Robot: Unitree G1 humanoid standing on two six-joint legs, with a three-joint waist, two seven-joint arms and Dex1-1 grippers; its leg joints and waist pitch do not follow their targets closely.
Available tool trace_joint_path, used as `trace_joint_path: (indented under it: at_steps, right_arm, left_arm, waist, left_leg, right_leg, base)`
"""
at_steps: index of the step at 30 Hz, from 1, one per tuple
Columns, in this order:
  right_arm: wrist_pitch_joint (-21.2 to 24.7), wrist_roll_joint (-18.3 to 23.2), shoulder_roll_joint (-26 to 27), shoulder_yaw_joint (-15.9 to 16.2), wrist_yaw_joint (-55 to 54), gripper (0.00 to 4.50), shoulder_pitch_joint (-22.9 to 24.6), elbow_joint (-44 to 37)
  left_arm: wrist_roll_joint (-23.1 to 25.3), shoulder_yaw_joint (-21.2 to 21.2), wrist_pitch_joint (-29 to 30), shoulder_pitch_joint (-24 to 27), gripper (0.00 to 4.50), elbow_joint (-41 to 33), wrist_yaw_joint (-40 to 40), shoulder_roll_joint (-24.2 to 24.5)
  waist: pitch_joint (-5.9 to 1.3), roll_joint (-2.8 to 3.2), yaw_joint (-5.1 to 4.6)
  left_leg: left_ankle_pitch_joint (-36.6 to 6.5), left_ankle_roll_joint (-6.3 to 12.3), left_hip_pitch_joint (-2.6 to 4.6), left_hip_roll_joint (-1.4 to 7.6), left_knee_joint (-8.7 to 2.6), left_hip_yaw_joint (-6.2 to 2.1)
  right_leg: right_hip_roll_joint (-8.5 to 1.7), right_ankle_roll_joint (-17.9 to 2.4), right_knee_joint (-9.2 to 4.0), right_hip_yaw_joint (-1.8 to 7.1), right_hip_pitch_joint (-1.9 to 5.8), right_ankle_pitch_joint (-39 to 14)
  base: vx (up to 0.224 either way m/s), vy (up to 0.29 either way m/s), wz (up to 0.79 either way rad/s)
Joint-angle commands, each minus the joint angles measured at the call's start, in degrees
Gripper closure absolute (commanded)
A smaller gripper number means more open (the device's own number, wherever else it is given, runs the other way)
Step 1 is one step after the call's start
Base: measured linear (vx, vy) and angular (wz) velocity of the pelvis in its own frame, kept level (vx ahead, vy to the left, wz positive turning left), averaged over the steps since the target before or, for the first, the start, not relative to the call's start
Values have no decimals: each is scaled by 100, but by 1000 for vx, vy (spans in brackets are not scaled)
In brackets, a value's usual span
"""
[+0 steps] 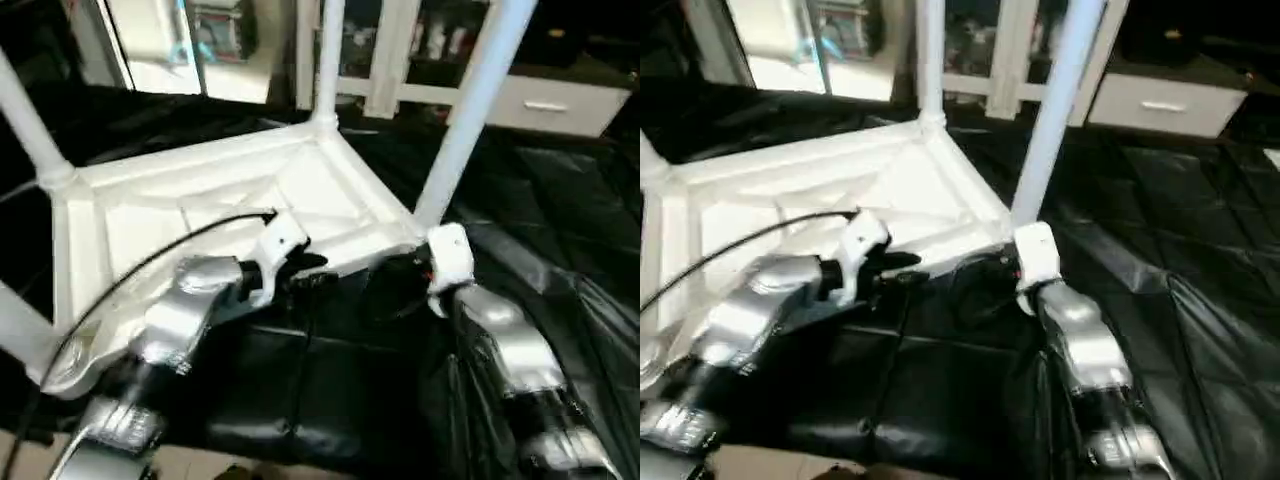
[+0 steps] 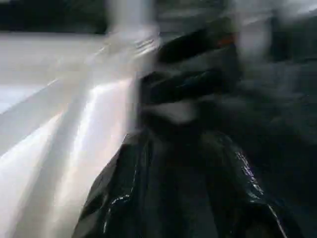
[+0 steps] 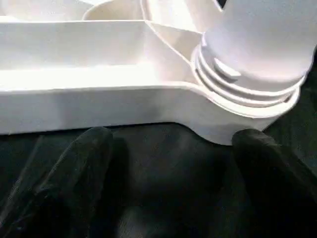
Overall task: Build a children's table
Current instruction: Rotate table base
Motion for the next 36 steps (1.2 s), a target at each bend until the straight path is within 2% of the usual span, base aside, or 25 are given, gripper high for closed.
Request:
trace_joint_path:
  at_steps: [1, 2, 3, 9, 10, 11, 12, 15, 16, 17, 20, 22, 24, 25, 26, 27, 28, 29, 30, 31, 32, 33, 34, 35, 36]
  right_arm:
    - [-500, -40, 147, -109, -103, 42, -494, 866]
    - [-619, -40, 181, -131, -128, 42, -606, 1056]
    - [-802, -9, 264, -184, -158, 42, -801, 1349]
    - [-1415, 142, 592, -433, -339, 42, -1493, 2271]
    - [-1657, 235, 754, -580, -515, 42, -1801, 2637]
    - [-1827, 294, 842, -687, -684, 42, -1986, 2878]
    - [-2239, 389, 995, -912, -1127, 42, -2364, 3416]
    - [-2427, 416, 1045, -1003, -1342, 42, -2514, 3647]
    - [-2769, 366, 958, -1056, -1507, 42, -2567, 3727]
    - [-2806, 360, 946, -1061, -1515, 42, -2567, 3725]
    - [-2966, 341, 838, -1039, -1212, 42, -2492, 3600]
    - [-2954, 344, 656, -908, -466, 42, -2168, 3052]
    - [-2853, 464, 347, -840, 331, 42, -1580, 2088]
    - [-2853, 464, 347, -840, 331, 42, -1580, 2088]
    - [-2678, 536, 177, -773, 544, 42, -1232, 1504]
    - [-2295, 626, -111, -656, 772, 42, -639, 519]
    - [-2295, 626, -111, -656, 772, 42, -639, 519]
    - [-2169, 662, -229, -602, 827, 42, -412, 169]
    - [-1760, 831, -521, -509, 1033, 42, 125, -640]
    - [-1760, 831, -521, -509, 1033, 42, 125, -640]
    - [-1760, 831, -521, -509, 1033, 42, 125, -640]
    - [-1760, 831, -521, -509, 1033, 42, 125, -640]
    - [-935, 1353, -1101, -338, 1512, 42, 1112, -2112]
    - [-935, 1353, -1101, -338, 1512, 42, 1112, -2112]
    - [-573, 1639, -1376, -289, 1841, 42, 1571, -2788]
  left_arm:
    - [-103, -13, 312, 183, 266, -605, 205, -18]
    - [-96, 13, 410, 242, 266, -758, 262, -33]
    - [-58, 47, 527, 306, 266, -940, 358, -65]
    - [-23, 119, 971, 442, 266, -1492, 622, -187]
    - [-11, 100, 1058, 441, 266, -1589, 752, -273]
    - [-17, 83, 1128, 431, 266, -1625, 883, -359]
    - [51, 32, 1276, 388, 266, -1629, 1266, -572]
    - [108, 8, 1333, 361, 266, -1599, 1462, -675]
    - [322, -23, 1383, 221, 266, -1355, 1755, -740]
    - [350, -26, 1386, 203, 266, -1323, 1785, -742]
    - [434, -41, 1372, 91, 266, -1139, 1858, -748]
    - [457, -84, 1260, -13, 266, -838, 1848, -765]
    - [592, -176, 1101, -198, 266, -308, 1988, -805]
    - [592, -176, 1101, -198, 266, -308, 1988, -805]
    - [672, -206, 1048, -288, 266, -68, 2095, -802]
    - [772, -229, 962, -416, 266, 275, 2237, -792]
    - [772, -229, 962, -416, 266, 275, 2237, -792]
    - [805, -234, 924, -468, 266, 407, 2291, -789]
    - [793, -245, 851, -537, 266, 579, 2260, -810]
    - [793, -245, 851, -537, 266, 579, 2260, -810]
    - [793, -245, 851, -537, 266, 579, 2260, -810]
    - [793, -245, 851, -537, 266, 579, 2260, -810]
    - [722, -274, 706, -652, 266, 869, 2098, -856]
    - [722, -274, 706, -652, 266, 869, 2098, -856]
    - [695, -304, 624, -711, 266, 1014, 1993, -867]
  waist:
    - [-383, -80, -12]
    - [-396, -91, -33]
    - [-376, -75, -25]
    - [-382, -155, -76]
    - [-368, -73, -47]
    - [-377, -119, -98]
    - [-395, -73, -69]
    - [-402, -85, -77]
    - [-416, -96, -62]
    - [-423, -65, -31]
    - [-434, -73, 18]
    - [-455, -1, 31]
    - [-484, -7, 80]
    - [-482, -25, 86]
    - [-490, 65, 76]
    - [-471, 119, 104]
    - [-470, 73, 109]
    - [-479, 15, 80]
    - [-480, 106, 78]
    - [-439, 59, 66]
    - [-449, 50, 70]
    - [-445, 36, 37]
    - [-428, 81, 4]
    - [-395, 162, 56]
    - [-360, 139, 54]
  left_leg:
    - [-950, 13, 103, 320, -465, -106]
    - [-954, -28, 64, 314, -468, -128]
    - [-987, -41, 80, 303, -472, -118]
    - [-914, -61, 49, 283, -457, -125]
    - [-903, -59, 65, 284, -455, -121]
    - [-878, -46, 41, 278, -447, -117]
    - [-864, -31, 49, 267, -434, -116]
    - [-809, 50, 26, 273, -416, -105]
    - [-808, 80, 56, 281, -408, -86]
    - [-751, 80, 84, 275, -397, -79]
    - [-651, 128, 79, 262, -387, -69]
    - [-504, 195, 72, 244, -361, -65]
    - [-369, 298, 95, 249, -338, -67]
    - [-324, 327, 64, 244, -346, -79]
    - [-338, 301, 45, 254, -350, -107]
    - [-480, 294, 88, 237, -338, -96]
    - [-514, 314, 121, 256, -343, -90]
    - [-464, 319, 64, 254, -341, -105]
    - [-588, 339, 31, 239, -346, -119]
    - [-701, 373, 19, 211, -358, -100]
    - [-895, 325, 35, 247, -360, -112]
    - [-955, 305, -14, 229, -364, -120]
    - [-1101, 244, -27, 211, -373, -134]
    - [-1202, 253, 24, 192, -374, -123]
    - [-1547, 267, 65, 223, -423, -132]
  right_leg:
    - [-342, -1335, -314, 250, 262, -1367]
    - [-367, -1287, -295, 256, 292, -1420]
    - [-349, -1233, -333, 259, 263, -1492]
    - [-296, -1193, -260, 251, 277, -1071]
    - [-305, -1211, -253, 258, 252, -991]
    - [-289, -1250, -240, 259, 259, -919]
    - [-291, -1343, -228, 250, 271, -770]
    - [-277, -1363, -197, 252, 256, -628]
    - [-259, -1353, -204, 240, 240, -600]
    - [-239, -1335, -192, 233, 228, -517]
    - [-210, -1308, -168, 228, 247, -286]
    - [-181, -1345, -140, 231, 276, 58]
    - [-182, -1366, -133, 237, 294, 359]
    - [-180, -1381, -131, 236, 319, 401]
    - [-219, -1471, -112, 229, 333, 315]
    - [-184, -1383, -178, 230, 315, 190]
    - [-168, -1349, -211, 230, 301, 217]
    - [-188, -1385, -172, 235, 345, 265]
    - [-237, -1389, -207, 229, 351, -126]
    - [-196, -1278, -305, 231, 364, -378]
    - [-234, -1286, -310, 234, 340, -735]
    - [-239, -1250, -319, 219, 359, -966]
    - [-232, -1129, -378, 205, 359, -1468]
    - [-203, -959, -464, 211, 339, -1669]
    - [-176, -829, -511, 192, 288, -2075]
  base:
    - [0, 0, 0]
    - [0, 0, 0]
    - [0, 0, 0]
    - [0, 0, 0]
    - [0, 0, 0]
    - [0, 0, 0]
    - [0, 0, 0]
    - [0, 0, 0]
    - [0, 0, 0]
    - [0, 0, 0]
    - [0, 0, 0]
    - [0, 0, 0]
    - [0, 0, 0]
    - [0, 0, 0]
    - [0, 0, 0]
    - [0, 0, 0]
    - [0, 0, 0]
    - [0, 0, 0]
    - [0, 0, 0]
    - [0, 0, 0]
    - [0, 0, 0]
    - [0, 0, 0]
    - [0, 0, 0]
    - [0, 0, 0]
    - [0, 0, 0]
